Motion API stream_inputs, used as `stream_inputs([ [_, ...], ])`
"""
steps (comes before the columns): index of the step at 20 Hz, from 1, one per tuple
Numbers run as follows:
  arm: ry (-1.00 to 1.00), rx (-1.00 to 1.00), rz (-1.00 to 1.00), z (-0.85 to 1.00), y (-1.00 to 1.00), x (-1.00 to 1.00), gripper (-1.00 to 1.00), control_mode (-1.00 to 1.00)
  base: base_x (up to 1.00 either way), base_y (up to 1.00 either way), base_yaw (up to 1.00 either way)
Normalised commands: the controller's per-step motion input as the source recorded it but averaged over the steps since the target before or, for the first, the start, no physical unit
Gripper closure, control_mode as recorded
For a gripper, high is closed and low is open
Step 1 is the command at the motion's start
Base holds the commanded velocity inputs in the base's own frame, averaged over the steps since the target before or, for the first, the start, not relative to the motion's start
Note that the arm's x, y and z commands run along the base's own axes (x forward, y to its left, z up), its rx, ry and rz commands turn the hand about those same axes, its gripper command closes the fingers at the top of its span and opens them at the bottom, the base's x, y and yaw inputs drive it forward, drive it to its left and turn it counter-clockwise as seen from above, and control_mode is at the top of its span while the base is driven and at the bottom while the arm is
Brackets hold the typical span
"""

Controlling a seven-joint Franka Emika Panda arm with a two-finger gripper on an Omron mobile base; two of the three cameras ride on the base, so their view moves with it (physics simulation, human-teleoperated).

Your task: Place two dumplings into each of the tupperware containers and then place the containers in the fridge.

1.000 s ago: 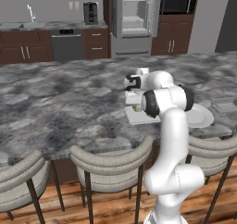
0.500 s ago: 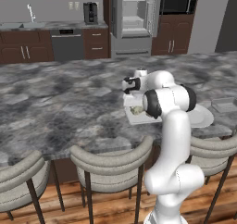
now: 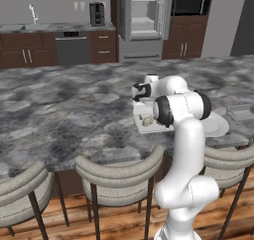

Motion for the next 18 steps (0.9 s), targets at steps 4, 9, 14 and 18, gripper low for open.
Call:
stream_inputs([
  [4, 0.0, 0.0, 0.0, 0.12, 0.02, 0.0, -1.0, -1.0, 0.0, 0.0, 0.0],
  [9, -0.01, -0.03, 0.0, 0.19, 0.86, -0.44, -1.0, -1.0, 0.0, 0.0, 0.0],
  [14, -0.01, -0.01, 0.0, -0.15, 0.4, 0.0, -1.0, -1.0, 0.0, 0.0, 0.0],
  [18, -0.04, 0.0, 0.0, -0.39, 0.0, 0.09, -1.0, -1.0, 0.0, 0.0, 0.0],
])
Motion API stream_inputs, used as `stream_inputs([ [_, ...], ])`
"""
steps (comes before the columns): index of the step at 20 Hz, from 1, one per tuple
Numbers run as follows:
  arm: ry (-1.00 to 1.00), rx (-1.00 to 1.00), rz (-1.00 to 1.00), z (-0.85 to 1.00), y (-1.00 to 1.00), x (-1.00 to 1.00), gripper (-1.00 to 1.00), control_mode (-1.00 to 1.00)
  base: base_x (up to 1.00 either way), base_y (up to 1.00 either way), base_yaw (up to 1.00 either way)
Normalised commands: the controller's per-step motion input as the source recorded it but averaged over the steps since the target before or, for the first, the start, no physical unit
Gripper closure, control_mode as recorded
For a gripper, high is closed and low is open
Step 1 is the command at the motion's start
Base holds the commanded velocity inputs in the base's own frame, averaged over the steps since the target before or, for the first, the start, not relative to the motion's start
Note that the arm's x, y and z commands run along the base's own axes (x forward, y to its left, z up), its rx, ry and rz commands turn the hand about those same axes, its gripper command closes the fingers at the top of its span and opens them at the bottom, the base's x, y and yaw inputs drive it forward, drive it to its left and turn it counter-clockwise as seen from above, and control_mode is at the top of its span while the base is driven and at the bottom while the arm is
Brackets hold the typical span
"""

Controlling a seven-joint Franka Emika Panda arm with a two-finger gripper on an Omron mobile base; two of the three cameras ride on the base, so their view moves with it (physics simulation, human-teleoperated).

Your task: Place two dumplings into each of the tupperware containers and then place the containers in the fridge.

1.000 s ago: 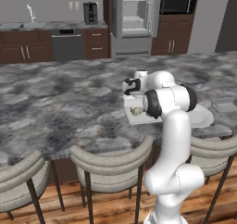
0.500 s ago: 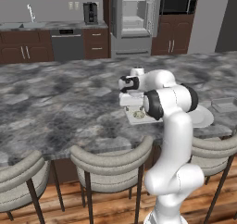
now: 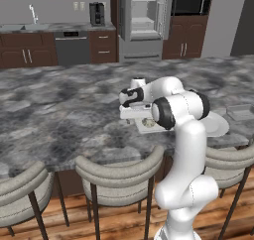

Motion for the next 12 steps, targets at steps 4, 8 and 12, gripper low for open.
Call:
stream_inputs([
  [4, -0.02, -0.01, 0.0, -0.44, 0.01, 0.03, -1.0, -1.0, 0.0, 0.0, 0.0],
  [8, 0.0, 0.0, 0.0, -0.15, 0.07, 0.0, -1.0, -1.0, 0.0, 0.0, 0.0],
  [12, 0.0, 0.0, 0.0, 0.0, 0.03, 0.0, -1.0, -1.0, 0.0, 0.0, 0.0],
])
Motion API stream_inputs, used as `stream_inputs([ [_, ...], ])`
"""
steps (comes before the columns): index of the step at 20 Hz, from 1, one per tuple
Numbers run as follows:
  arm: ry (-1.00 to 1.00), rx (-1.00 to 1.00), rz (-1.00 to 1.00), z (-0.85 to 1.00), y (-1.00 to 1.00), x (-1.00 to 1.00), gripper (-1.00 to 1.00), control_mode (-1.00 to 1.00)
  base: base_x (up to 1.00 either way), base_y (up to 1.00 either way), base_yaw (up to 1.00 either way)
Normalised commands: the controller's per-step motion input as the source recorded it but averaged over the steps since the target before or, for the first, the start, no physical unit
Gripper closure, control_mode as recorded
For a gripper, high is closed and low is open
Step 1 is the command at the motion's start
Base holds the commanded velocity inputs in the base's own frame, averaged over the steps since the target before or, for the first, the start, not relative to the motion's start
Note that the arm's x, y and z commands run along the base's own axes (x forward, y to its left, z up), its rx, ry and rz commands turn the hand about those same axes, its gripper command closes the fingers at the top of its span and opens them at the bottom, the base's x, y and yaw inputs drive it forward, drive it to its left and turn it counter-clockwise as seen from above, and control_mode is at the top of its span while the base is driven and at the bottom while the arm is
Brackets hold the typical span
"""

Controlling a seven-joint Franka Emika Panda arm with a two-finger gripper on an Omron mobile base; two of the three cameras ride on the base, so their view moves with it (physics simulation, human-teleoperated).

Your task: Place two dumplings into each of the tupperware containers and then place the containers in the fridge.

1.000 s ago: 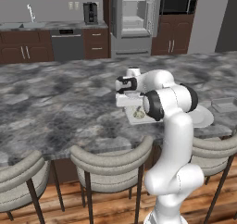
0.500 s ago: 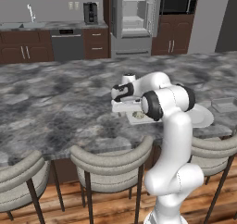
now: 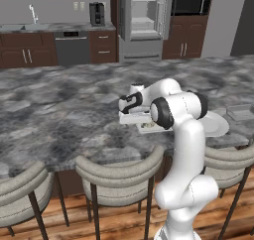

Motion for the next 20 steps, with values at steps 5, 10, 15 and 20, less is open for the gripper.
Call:
stream_inputs([
  [5, 0.0, 0.0, 0.0, -0.04, 0.0, 0.0, -1.0, -1.0, 0.0, 0.0, 0.0],
  [10, 0.0, 0.0, 0.0, 0.0, 0.01, 0.0, 1.0, -1.0, 0.0, 0.0, 0.0],
  [15, 0.0, 0.0, 0.0, 0.0, 0.0, 0.0, 1.0, -1.0, 0.0, 0.0, 0.0],
  [20, 0.0, 0.0, 0.0, 0.02, 0.0, 0.0, 1.0, -1.0, 0.0, 0.0, 0.0],
])
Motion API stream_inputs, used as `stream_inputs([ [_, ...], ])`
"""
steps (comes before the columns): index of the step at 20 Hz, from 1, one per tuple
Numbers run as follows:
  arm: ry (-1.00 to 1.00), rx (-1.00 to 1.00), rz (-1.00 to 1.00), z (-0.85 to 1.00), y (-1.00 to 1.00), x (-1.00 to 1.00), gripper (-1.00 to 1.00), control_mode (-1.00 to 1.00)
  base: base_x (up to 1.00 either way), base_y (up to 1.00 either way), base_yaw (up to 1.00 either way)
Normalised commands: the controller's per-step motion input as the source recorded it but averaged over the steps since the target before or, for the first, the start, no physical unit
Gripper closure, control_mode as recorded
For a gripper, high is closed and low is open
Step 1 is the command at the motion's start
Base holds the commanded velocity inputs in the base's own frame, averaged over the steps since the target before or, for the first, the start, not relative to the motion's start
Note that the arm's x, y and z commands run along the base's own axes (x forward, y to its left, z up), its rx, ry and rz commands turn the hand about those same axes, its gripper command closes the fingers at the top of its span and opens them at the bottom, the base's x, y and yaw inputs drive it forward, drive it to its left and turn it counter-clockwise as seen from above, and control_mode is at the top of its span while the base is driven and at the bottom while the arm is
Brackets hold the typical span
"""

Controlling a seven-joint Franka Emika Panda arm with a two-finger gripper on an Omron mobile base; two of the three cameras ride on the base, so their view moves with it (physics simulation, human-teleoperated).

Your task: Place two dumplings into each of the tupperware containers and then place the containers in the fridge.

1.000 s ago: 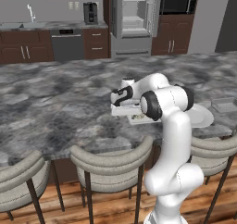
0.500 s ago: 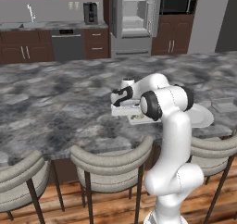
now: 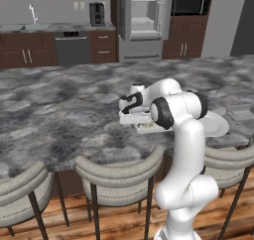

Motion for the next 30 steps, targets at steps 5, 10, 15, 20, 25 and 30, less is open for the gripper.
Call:
stream_inputs([
  [5, -0.04, -0.01, 0.04, 0.5, 0.0, -0.25, 1.0, -1.0, 0.0, 0.0, 0.0],
  [10, -0.05, -0.04, 0.12, 0.55, 0.05, -0.24, 1.0, -1.0, 0.0, 0.0, 0.0],
  [15, -0.02, -0.05, 0.18, 0.68, 0.21, -0.43, 1.0, -1.0, 0.0, 0.0, 0.0],
  [20, 0.0, -0.12, 0.1, 0.81, 0.17, -0.83, 1.0, -1.0, 0.0, 0.0, 0.0],
  [25, 0.0, -0.03, 0.01, 0.79, -0.2, -0.56, 1.0, -1.0, 0.0, 0.0, 0.0],
  [30, 0.0, -0.01, 0.04, 0.44, -0.5, -0.29, 1.0, -1.0, 0.0, 0.0, 0.0],
])
